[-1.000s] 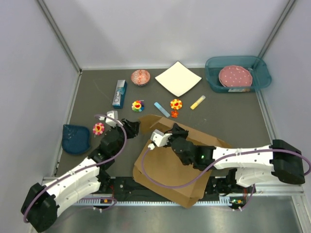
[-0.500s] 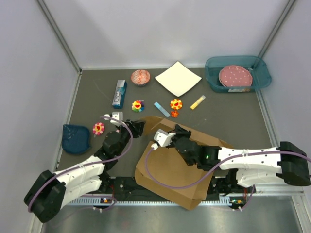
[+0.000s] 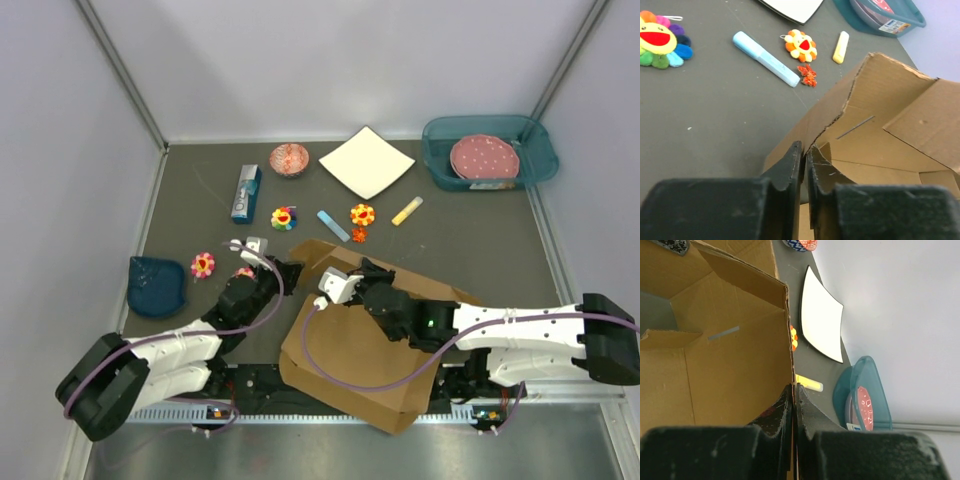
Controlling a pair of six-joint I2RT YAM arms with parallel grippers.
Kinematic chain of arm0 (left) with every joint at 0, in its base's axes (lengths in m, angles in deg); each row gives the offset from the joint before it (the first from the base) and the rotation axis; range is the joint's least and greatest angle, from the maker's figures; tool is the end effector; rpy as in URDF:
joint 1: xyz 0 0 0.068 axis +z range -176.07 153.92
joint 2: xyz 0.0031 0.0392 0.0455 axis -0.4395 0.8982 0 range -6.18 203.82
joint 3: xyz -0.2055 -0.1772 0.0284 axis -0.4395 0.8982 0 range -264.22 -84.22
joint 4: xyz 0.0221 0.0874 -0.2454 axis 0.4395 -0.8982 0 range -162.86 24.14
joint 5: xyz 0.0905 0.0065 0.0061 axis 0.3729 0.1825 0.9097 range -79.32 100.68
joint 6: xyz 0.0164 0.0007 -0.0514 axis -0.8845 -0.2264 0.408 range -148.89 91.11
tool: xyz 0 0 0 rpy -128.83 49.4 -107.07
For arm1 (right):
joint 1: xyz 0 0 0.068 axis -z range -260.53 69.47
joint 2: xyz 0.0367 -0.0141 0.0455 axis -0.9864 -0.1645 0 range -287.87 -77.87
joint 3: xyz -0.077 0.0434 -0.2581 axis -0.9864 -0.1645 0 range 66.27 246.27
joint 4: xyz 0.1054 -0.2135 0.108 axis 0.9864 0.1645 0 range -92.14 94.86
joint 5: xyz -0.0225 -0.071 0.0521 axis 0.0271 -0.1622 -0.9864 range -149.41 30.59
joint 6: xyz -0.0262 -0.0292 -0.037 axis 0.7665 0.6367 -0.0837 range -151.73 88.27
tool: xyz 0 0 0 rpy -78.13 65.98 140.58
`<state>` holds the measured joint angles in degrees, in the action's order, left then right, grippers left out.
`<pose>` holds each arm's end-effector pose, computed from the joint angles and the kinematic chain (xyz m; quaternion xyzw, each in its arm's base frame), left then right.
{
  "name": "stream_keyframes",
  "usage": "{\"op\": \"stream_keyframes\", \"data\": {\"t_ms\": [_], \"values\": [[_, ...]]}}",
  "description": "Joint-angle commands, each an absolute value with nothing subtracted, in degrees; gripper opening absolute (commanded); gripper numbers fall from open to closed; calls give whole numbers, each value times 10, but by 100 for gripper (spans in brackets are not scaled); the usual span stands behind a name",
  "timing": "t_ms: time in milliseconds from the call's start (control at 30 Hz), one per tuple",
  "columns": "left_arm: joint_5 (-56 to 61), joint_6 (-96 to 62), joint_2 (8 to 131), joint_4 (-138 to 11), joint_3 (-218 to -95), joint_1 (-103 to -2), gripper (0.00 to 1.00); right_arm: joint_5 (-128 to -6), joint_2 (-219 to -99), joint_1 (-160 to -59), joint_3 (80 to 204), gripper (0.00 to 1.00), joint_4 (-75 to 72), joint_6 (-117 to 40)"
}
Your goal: Fold the paper box
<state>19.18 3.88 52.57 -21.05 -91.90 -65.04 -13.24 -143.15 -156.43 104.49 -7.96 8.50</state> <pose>0.1527 -0.1169 0.1744 -0.0093 0.7442 -0.3453 0.5717 0.0850 0.2332 0.2595 -0.5271 0.5895 -0.1490 0.5937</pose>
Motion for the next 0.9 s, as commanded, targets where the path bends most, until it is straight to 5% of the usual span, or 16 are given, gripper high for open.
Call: {"op": "stream_keyframes", "data": {"t_ms": [0, 367, 867], "values": [[181, 18, 503, -166, -918, -653, 3, -138, -1421, -1564, 1038, 0, -65, 54], [135, 62, 419, -359, -1023, -676, 0, -96, -1442, -1564, 1050, 0, -67, 46], [152, 188, 424, -390, -1055, -748, 0, -54, -1463, -1566, 1051, 0, -73, 40]]}}
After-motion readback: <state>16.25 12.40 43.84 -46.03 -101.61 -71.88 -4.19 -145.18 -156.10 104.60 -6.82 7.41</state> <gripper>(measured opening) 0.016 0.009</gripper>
